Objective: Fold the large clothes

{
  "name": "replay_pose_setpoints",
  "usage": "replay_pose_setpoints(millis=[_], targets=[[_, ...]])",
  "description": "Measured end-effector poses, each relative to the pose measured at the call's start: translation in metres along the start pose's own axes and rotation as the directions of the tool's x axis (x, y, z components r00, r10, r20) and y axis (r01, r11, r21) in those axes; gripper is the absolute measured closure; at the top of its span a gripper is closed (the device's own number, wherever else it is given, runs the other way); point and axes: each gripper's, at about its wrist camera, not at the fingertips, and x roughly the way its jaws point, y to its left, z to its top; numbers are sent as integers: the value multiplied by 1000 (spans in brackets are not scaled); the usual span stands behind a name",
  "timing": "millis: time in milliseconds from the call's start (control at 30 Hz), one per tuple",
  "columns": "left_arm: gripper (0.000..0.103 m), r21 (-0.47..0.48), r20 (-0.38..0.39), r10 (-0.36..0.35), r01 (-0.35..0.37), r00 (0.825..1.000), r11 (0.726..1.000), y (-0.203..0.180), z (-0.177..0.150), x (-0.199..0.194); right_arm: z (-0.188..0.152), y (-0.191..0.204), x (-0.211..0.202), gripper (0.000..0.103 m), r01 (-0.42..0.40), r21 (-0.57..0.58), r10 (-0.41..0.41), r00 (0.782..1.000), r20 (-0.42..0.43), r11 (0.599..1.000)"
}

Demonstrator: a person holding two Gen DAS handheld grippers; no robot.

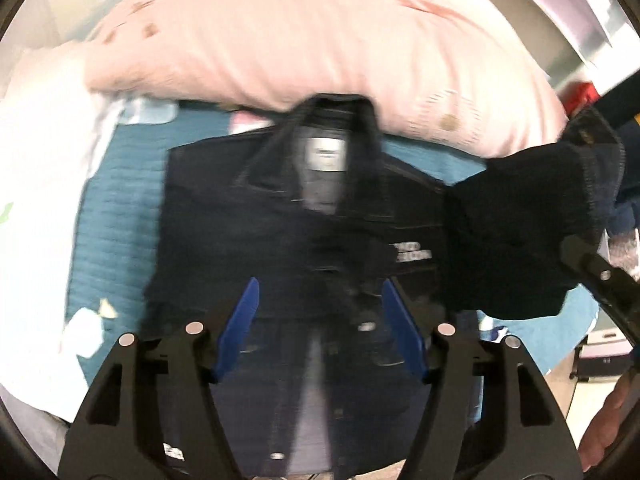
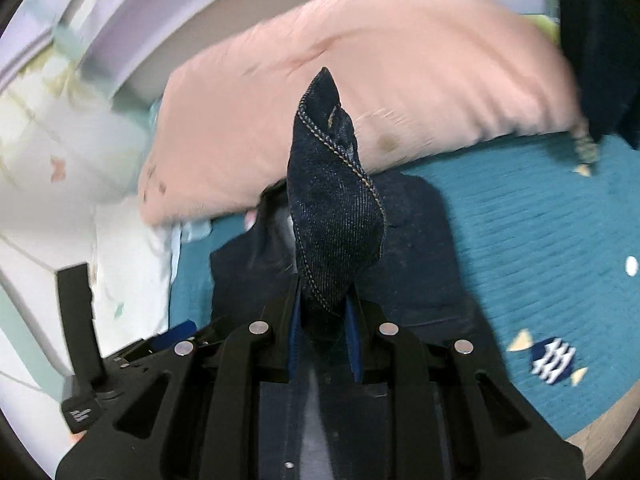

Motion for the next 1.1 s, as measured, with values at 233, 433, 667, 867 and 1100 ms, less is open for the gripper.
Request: replay_pose_setpoints(millis=[233, 433, 667, 867, 1100], targets=[[34, -88, -13, 32, -33, 999, 996, 85, -7, 3, -23, 69, 97, 85, 48, -114, -65, 987, -150, 992], [34, -141, -60, 55, -63, 997, 988, 140, -14, 23, -44, 84, 181, 84, 98, -155, -137, 953, -269, 983], [34, -180, -114, 67, -87, 991, 980, 165, -22, 45, -62, 95, 219, 69, 44, -159, -96, 937, -336, 986], [34, -165, -108, 66, -83, 992, 983, 152, -21, 40, -53, 110, 192, 69, -117, -116, 74, 942, -327, 986], [34, -101, -80, 12, -20, 997, 995, 96, -9, 46, -16, 62, 136, 69, -68, -85, 49, 977, -209, 994]])
